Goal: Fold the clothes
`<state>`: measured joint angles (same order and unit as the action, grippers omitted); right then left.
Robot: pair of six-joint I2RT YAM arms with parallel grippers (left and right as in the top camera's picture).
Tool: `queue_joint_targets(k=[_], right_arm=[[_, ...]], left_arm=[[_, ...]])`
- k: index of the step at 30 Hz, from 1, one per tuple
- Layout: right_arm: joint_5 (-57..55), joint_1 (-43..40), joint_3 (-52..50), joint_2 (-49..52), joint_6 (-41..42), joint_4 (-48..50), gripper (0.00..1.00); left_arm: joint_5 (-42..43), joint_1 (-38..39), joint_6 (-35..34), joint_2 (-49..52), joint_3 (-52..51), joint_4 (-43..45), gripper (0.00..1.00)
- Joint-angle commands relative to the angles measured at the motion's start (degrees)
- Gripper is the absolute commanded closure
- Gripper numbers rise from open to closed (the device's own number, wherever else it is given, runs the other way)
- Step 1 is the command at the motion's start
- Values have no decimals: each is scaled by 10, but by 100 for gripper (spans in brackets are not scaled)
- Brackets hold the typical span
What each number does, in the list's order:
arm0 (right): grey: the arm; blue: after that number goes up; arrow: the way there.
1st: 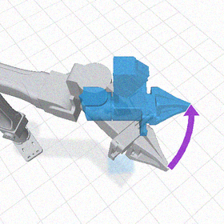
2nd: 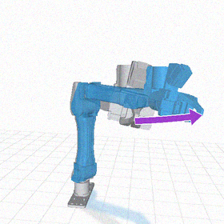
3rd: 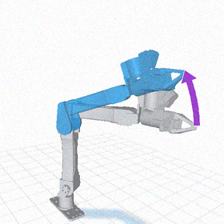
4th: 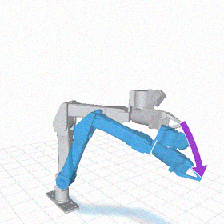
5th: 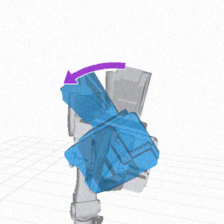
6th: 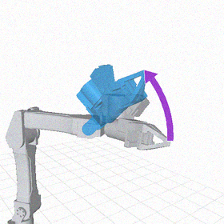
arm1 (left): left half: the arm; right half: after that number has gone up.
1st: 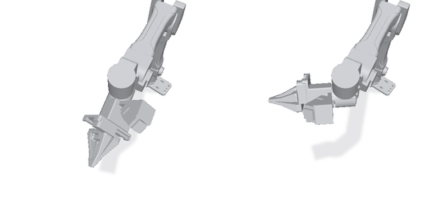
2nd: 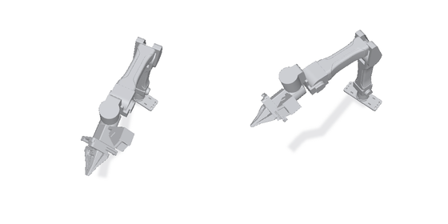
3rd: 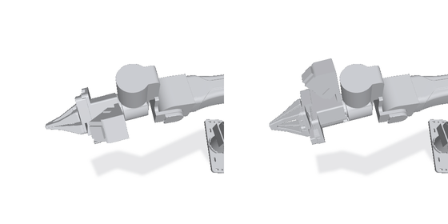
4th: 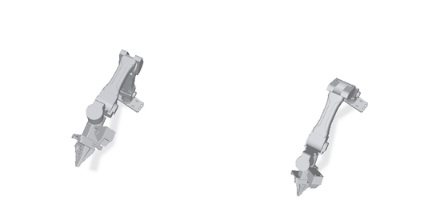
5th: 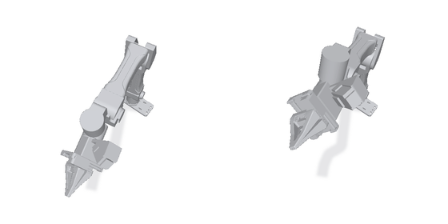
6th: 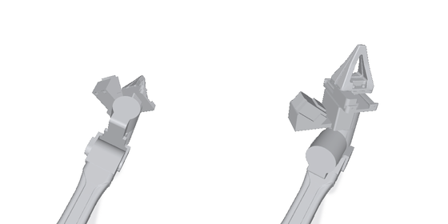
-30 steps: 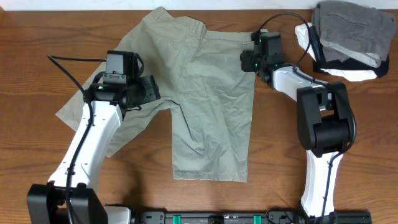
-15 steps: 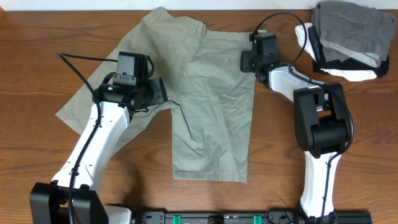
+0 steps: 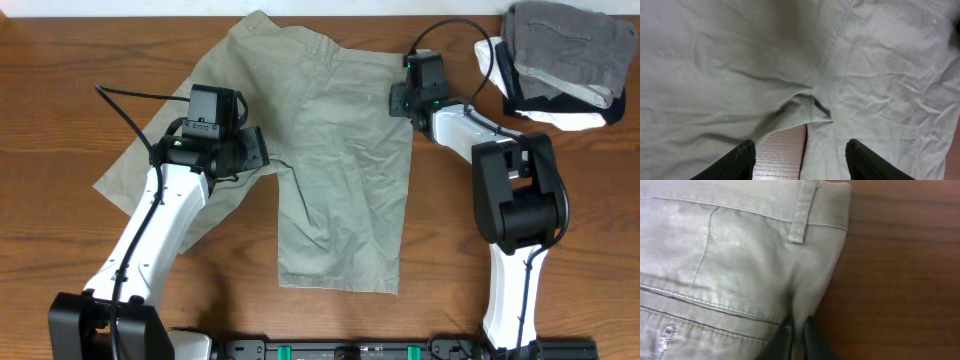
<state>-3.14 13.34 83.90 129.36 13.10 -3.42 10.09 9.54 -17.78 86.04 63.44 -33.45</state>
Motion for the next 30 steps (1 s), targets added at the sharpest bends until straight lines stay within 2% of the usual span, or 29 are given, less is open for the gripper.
queue_joint_targets(k=[1, 9, 18, 22, 23, 24, 25, 26, 27, 28, 30], right_arm=[[-14, 2, -13, 18, 8, -43, 99], [-29, -23, -10, -69, 84, -177, 99], [-23, -35, -10, -180, 210, -400, 99], [-21, -21, -10, -184, 211, -452, 99], [-28, -19, -10, -184, 211, -458, 94], [-34, -19, -10, -184, 211, -459, 85], [-40, -19, -10, -184, 211, -459, 69], [-41, -20, -10, -185, 211, -458, 41], [-41, -23, -9, -186, 211, -456, 18], [-40, -25, -8, -187, 211, -456, 7], [-39, -28, -3, -191, 194, -457, 2]], left_arm=[[-7, 1, -1, -2, -6, -4, 40], [-7, 2, -5, -2, -6, -21, 40], [-7, 2, -5, -2, -6, -17, 40], [-7, 2, -5, -2, -6, -19, 40], [-7, 2, -5, -2, -6, -21, 40], [-7, 2, -5, -2, -6, -23, 40], [-7, 2, -5, -2, -6, -24, 40], [-7, 2, -5, -1, -6, -25, 40], [-7, 2, -5, -1, -6, -25, 40], [-7, 2, -5, 0, -6, -25, 40], [-7, 2, -5, 2, -6, -26, 40]])
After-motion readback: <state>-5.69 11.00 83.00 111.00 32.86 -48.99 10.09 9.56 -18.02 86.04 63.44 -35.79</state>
